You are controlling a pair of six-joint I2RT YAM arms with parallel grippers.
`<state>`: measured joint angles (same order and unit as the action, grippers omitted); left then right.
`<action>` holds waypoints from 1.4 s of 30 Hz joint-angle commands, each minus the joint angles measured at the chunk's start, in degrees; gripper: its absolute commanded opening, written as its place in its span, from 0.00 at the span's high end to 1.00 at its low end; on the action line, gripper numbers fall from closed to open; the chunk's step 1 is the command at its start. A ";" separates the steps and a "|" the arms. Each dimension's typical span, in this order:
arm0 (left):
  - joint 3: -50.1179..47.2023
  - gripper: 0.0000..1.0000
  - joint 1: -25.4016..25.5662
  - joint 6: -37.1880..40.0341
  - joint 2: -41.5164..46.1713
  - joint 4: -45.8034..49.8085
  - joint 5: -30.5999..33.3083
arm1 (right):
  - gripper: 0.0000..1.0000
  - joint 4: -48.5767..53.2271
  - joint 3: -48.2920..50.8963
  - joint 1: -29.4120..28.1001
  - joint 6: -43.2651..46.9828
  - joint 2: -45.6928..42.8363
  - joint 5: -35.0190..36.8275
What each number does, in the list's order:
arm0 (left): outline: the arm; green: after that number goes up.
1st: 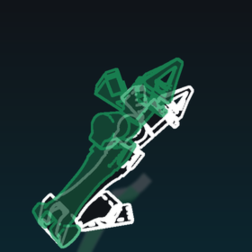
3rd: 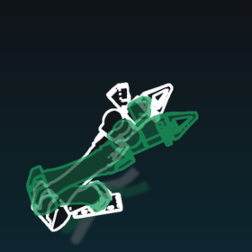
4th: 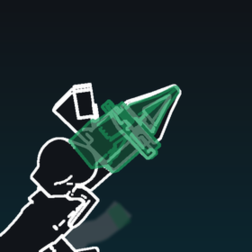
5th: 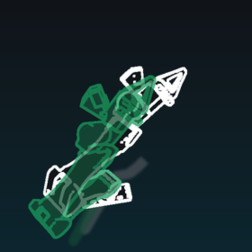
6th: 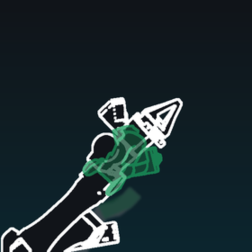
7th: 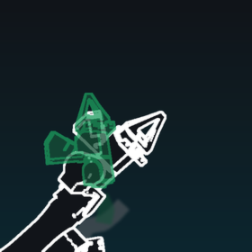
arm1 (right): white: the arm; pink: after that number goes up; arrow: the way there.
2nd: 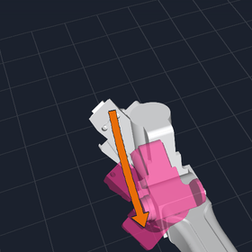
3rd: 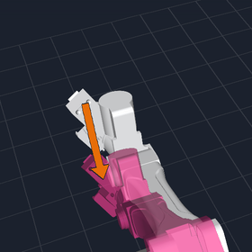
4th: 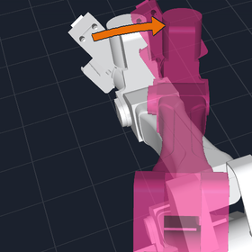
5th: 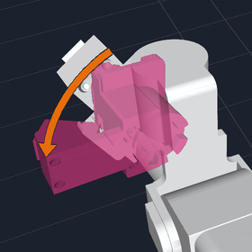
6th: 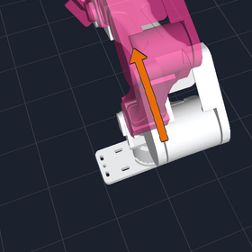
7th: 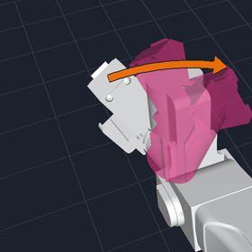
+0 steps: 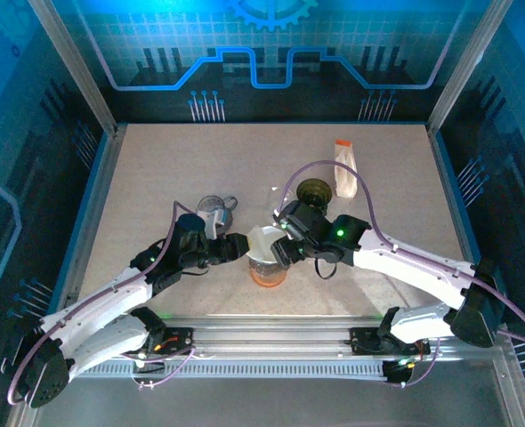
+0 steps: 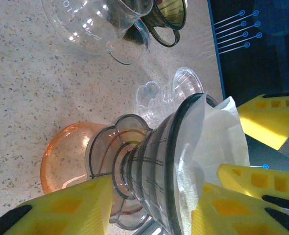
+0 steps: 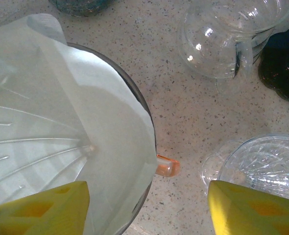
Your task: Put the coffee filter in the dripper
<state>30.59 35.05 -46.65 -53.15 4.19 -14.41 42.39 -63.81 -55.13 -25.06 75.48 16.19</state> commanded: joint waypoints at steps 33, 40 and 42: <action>-0.18 0.58 0.20 -0.83 0.70 0.94 -0.19 | 0.35 0.86 -16.17 10.31 21.63 14.49 -15.26; -0.34 0.60 0.22 -0.85 0.67 0.80 -0.37 | 0.41 0.33 -15.29 10.32 20.28 14.66 -12.84; -0.35 0.60 0.25 -0.90 0.67 0.81 -0.36 | 0.41 0.24 -15.07 10.32 20.01 14.44 -12.09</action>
<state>30.59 35.05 -46.65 -53.15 4.21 -14.41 42.19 -78.46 -45.19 -4.45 89.56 2.52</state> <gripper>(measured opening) 0.397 0.587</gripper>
